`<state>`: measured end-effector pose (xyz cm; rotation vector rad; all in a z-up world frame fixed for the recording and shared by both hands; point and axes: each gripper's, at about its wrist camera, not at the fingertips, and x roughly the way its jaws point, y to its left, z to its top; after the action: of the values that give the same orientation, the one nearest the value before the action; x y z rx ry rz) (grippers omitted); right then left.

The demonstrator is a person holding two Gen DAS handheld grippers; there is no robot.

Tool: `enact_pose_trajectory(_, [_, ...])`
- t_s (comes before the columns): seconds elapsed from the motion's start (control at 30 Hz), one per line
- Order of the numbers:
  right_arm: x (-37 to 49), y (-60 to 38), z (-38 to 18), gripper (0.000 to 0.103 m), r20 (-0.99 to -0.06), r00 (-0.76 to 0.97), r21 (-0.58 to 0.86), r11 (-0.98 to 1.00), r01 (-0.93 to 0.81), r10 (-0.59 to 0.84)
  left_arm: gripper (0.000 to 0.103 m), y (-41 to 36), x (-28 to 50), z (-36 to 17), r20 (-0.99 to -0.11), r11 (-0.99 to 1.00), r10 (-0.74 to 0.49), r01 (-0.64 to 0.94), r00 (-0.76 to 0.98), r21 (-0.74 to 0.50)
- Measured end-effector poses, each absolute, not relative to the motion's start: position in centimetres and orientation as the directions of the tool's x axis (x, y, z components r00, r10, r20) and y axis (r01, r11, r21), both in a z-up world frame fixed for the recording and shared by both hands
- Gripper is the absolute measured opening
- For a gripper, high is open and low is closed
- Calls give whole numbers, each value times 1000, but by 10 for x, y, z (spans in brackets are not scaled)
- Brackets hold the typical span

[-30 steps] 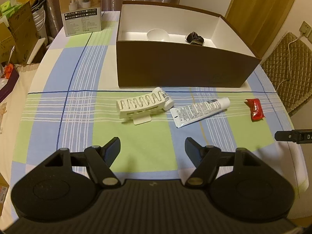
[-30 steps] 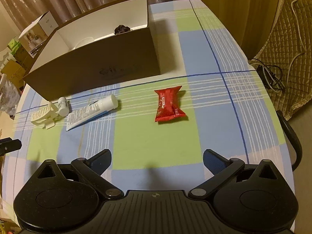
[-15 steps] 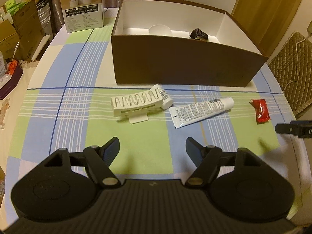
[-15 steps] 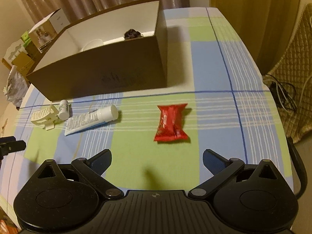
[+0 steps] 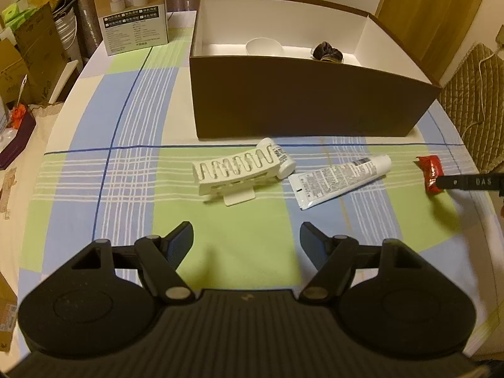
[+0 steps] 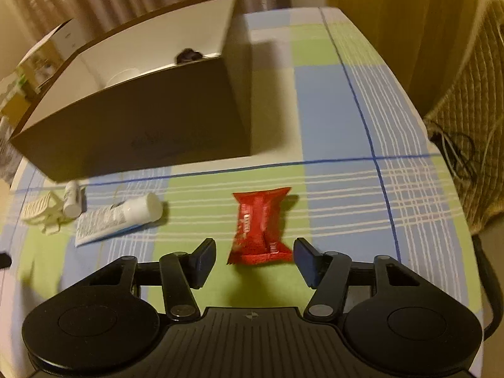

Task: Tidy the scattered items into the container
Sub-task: 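Close the right tool on the red snack packet, then grasp the white toothbrush holder with the left tool while the right tool holds the red packet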

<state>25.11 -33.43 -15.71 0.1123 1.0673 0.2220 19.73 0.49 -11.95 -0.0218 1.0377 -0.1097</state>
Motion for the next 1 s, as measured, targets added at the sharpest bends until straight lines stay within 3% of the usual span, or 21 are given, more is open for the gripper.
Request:
enact_pose_trajectory(0.3, [264,-324,-165,62,-844,494,169,978,-126,209,71,9,208,-125,-858,982,-118,187,501,-26])
enact_pose_trajectory(0.37, [267,-322,-169,41,-850,487,159,979,-125,200,71,9,209,-126,-855,976,-124,219,504,-13])
enact_pose_trajectory(0.5, [263,-321,-171,33,-850,486,167,979,-117,203,70,6,209,-129,-848,955,-132,296,514,31])
enact_pose_trajectory(1.0, [225,-325,-161,33,-853,472,222,973,-56,222,69,5,245,-139,-842,859,-182,499,507,115])
